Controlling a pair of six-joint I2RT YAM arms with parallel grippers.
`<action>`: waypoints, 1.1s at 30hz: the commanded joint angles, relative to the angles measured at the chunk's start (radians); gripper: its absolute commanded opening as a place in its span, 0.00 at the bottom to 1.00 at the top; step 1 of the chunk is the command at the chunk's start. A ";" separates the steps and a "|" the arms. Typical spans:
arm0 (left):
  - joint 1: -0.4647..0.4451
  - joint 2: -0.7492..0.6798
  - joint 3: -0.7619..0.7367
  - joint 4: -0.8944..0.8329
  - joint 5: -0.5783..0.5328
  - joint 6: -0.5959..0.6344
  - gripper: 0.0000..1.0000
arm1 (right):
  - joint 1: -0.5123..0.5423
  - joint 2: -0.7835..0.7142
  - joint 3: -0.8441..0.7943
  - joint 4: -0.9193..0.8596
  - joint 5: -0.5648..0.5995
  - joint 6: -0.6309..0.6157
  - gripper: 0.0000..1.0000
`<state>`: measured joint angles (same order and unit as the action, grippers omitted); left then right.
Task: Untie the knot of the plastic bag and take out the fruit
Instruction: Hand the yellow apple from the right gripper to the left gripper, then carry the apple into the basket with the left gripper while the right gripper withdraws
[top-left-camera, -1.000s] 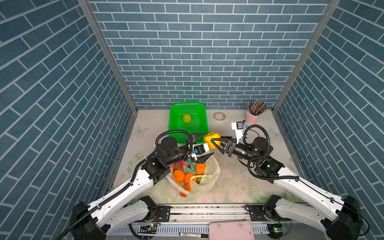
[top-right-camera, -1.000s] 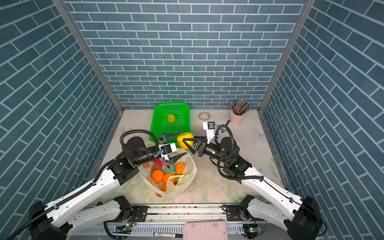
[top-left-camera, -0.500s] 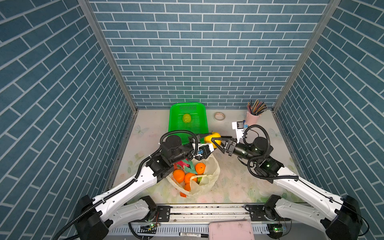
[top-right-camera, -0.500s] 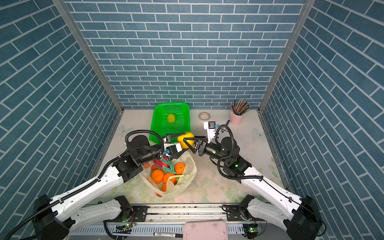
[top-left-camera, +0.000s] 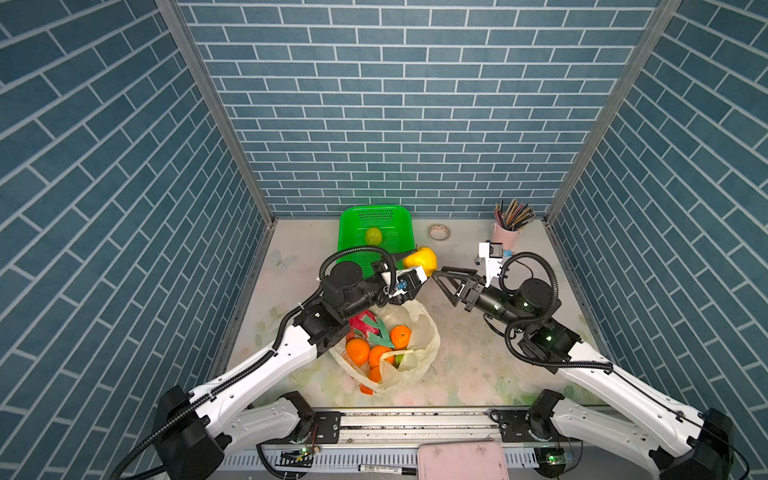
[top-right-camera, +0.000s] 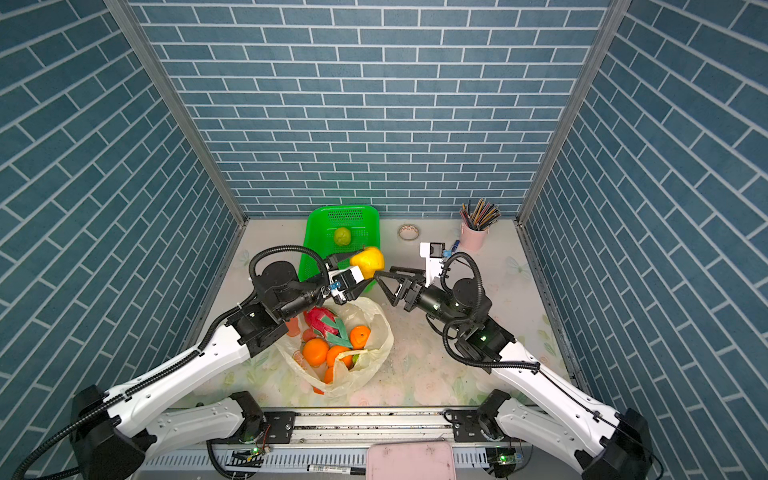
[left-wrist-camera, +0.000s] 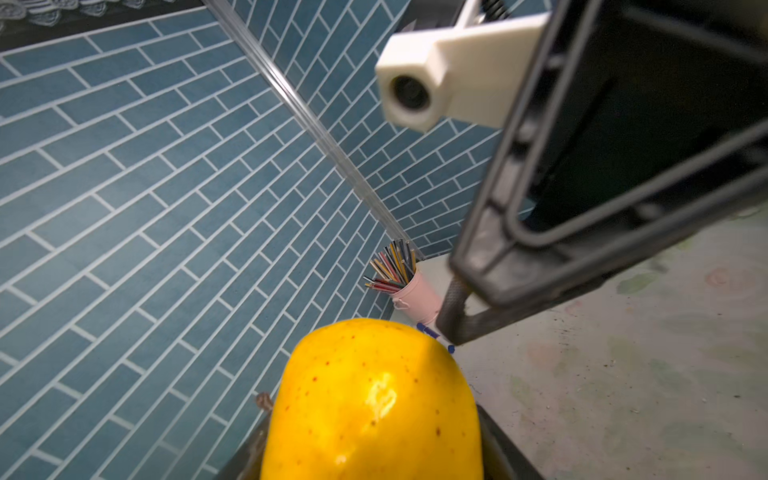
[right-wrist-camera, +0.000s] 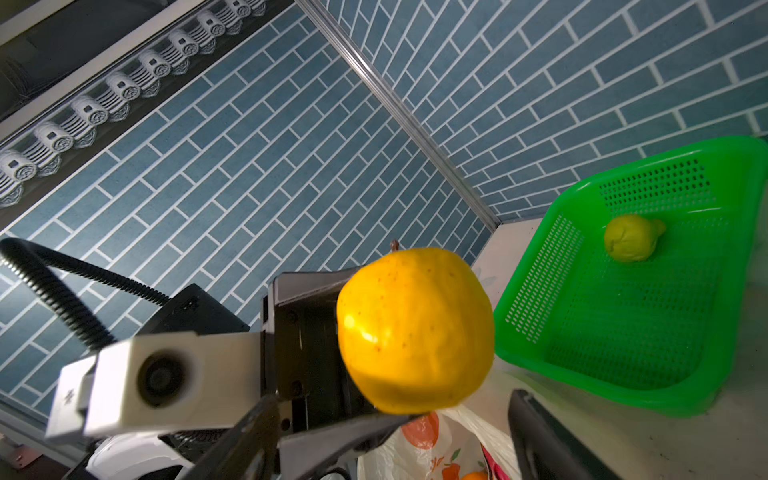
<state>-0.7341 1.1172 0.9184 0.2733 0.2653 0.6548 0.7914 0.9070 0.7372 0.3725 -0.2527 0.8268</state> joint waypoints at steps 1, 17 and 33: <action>0.040 0.043 0.066 -0.007 -0.040 -0.059 0.59 | -0.003 -0.022 0.011 -0.026 0.092 -0.083 0.87; 0.279 0.419 0.446 -0.208 -0.124 -0.408 0.58 | -0.004 0.103 0.128 -0.112 0.115 -0.285 0.88; 0.387 0.960 1.011 -0.596 -0.143 -0.702 0.58 | -0.005 0.174 0.168 -0.134 0.096 -0.269 0.88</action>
<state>-0.3603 2.0014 1.8305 -0.1928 0.1139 0.0517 0.7898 1.0786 0.8703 0.2520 -0.1532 0.5743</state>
